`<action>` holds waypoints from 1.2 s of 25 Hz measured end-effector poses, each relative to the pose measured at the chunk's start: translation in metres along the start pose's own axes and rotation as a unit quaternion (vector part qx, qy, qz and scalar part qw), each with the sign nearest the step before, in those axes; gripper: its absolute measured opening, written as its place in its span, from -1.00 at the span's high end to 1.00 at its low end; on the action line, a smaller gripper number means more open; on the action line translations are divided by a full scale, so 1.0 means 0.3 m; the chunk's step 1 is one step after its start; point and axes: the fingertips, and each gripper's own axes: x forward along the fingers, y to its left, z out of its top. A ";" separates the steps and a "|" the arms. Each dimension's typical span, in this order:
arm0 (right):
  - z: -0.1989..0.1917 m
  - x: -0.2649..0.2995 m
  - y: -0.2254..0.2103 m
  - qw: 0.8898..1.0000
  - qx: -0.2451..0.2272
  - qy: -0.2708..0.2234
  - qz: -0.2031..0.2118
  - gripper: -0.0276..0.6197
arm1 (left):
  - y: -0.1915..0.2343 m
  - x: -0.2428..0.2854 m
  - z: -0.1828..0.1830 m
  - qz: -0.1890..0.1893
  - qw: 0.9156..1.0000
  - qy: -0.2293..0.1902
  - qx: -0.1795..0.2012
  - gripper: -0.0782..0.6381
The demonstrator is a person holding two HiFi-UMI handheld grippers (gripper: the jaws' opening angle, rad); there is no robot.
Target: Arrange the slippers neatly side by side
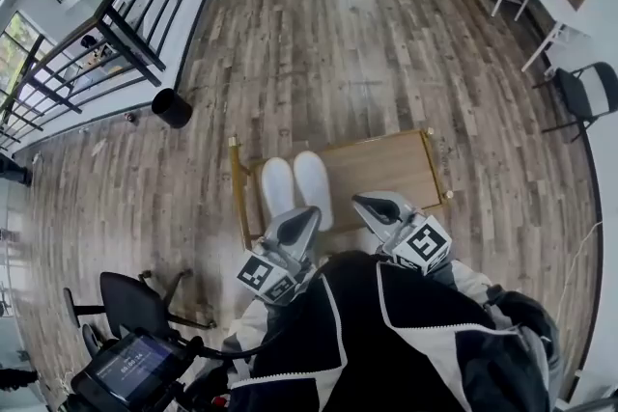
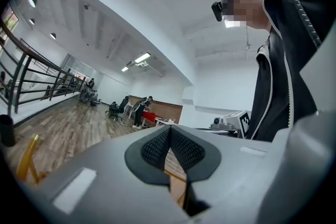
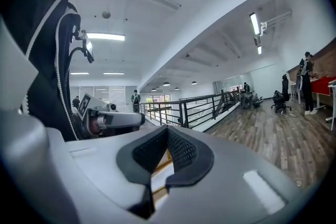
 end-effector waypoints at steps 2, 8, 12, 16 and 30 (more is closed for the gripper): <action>-0.001 -0.007 -0.009 1.000 0.005 0.001 -0.004 0.91 | -0.011 0.012 -0.003 -0.006 1.000 0.002 0.001 0.73; 0.005 -0.015 -0.030 1.000 0.004 -0.003 -0.008 0.91 | -0.035 0.040 -0.007 -0.017 1.000 0.002 0.009 0.73; -0.036 -0.071 -0.057 1.000 -0.001 -0.002 -0.007 0.91 | -0.084 0.078 -0.039 -0.025 1.000 -0.013 0.015 0.73; 0.014 -0.205 -0.154 1.000 -0.005 -0.001 -0.008 0.91 | -0.192 0.206 -0.019 -0.023 1.000 -0.011 0.015 0.73; 0.012 -0.418 -0.265 1.000 -0.015 0.004 0.001 0.91 | -0.329 0.370 -0.107 -0.014 1.000 -0.004 0.003 0.73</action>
